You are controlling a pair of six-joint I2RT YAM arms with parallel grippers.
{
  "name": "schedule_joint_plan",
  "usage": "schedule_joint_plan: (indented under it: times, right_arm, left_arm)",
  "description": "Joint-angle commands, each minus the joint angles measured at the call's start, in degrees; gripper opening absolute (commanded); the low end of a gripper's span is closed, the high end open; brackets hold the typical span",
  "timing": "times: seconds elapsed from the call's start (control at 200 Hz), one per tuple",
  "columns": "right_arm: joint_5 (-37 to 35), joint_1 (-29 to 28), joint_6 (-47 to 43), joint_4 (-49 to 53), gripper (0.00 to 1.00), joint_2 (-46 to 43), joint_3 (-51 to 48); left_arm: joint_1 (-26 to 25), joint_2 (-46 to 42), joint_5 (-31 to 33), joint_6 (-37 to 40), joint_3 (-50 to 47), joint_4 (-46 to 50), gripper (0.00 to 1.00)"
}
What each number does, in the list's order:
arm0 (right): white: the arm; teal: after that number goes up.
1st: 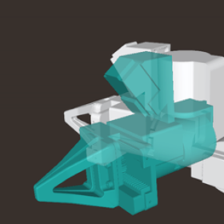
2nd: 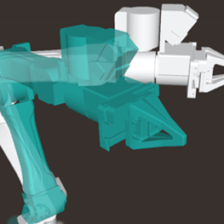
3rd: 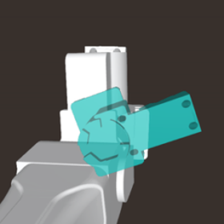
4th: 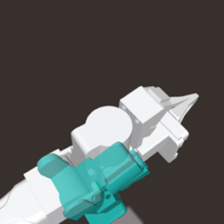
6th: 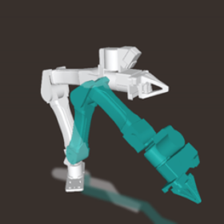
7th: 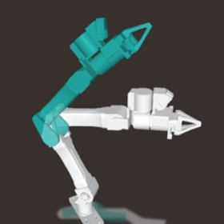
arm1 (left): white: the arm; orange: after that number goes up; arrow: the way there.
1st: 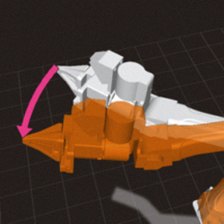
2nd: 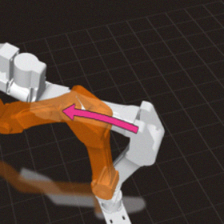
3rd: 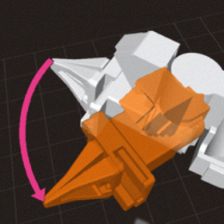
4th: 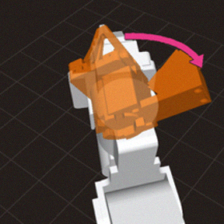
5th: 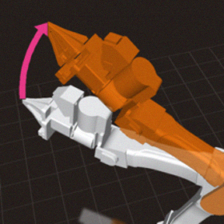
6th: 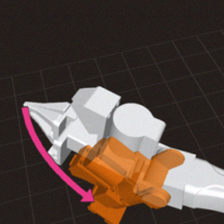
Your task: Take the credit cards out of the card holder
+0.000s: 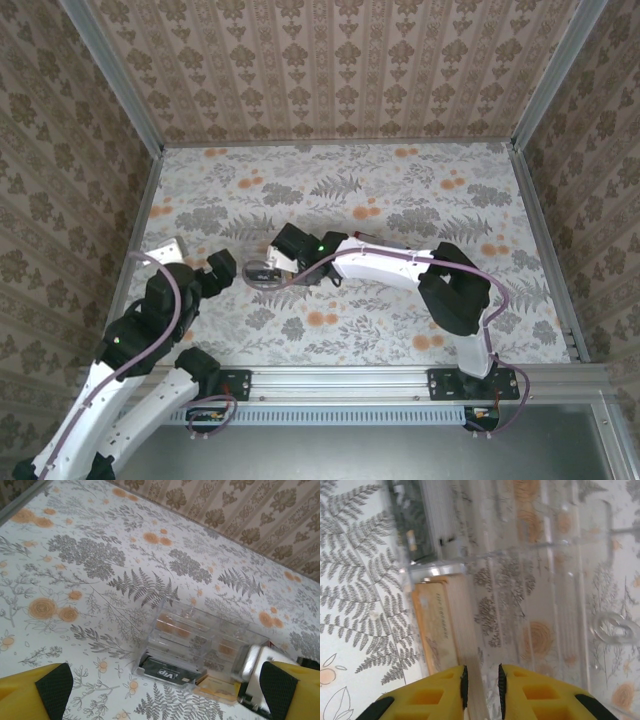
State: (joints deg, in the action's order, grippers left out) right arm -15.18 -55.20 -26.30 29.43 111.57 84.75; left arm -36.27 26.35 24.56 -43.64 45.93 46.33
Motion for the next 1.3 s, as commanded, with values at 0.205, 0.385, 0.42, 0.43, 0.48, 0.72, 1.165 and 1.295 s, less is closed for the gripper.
schedule_joint_plan:
  times: [0.205,0.385,0.42,0.43,0.48,0.72,1.165,1.295]
  right_arm:
    - [3.13,9.95,25.33,-10.60,0.24,-18.94,-15.46]
    - [5.28,17.82,41.01,-14.56,0.29,-27.11,-27.23]
    - [6.03,19.45,43.60,-15.19,0.31,-28.36,-29.42]
    - [6.30,19.98,44.45,-15.37,0.32,-28.71,-29.98]
    - [7.39,22.53,48.32,-16.37,0.39,-30.40,-33.04]
    - [15.88,31.97,59.66,-20.86,0.37,-32.58,-42.94]
    - [20.80,39.03,63.07,-27.79,0.30,-27.12,-48.89]
    - [20.78,39.81,63.24,-27.63,0.29,-25.26,-48.54]
  left_arm:
    - [0.41,12.21,-12.11,3.81,0.40,-9.19,1.00]
    - [-1.97,22.35,-17.18,3.20,2.35,-16.79,0.93]
    - [-3.18,25.01,-17.05,3.29,3.72,-17.21,0.91]
    - [-3.54,25.65,-16.94,3.29,4.12,-17.40,0.91]
    - [-5.45,30.17,-17.16,3.89,6.36,-18.24,0.90]
    - [-12.04,52.26,-20.85,5.48,18.08,-22.92,0.78]
    - [-14.49,82.85,-32.86,4.89,37.99,-24.94,0.60]
    - [-14.28,87.69,-34.16,4.64,41.05,-24.59,0.59]
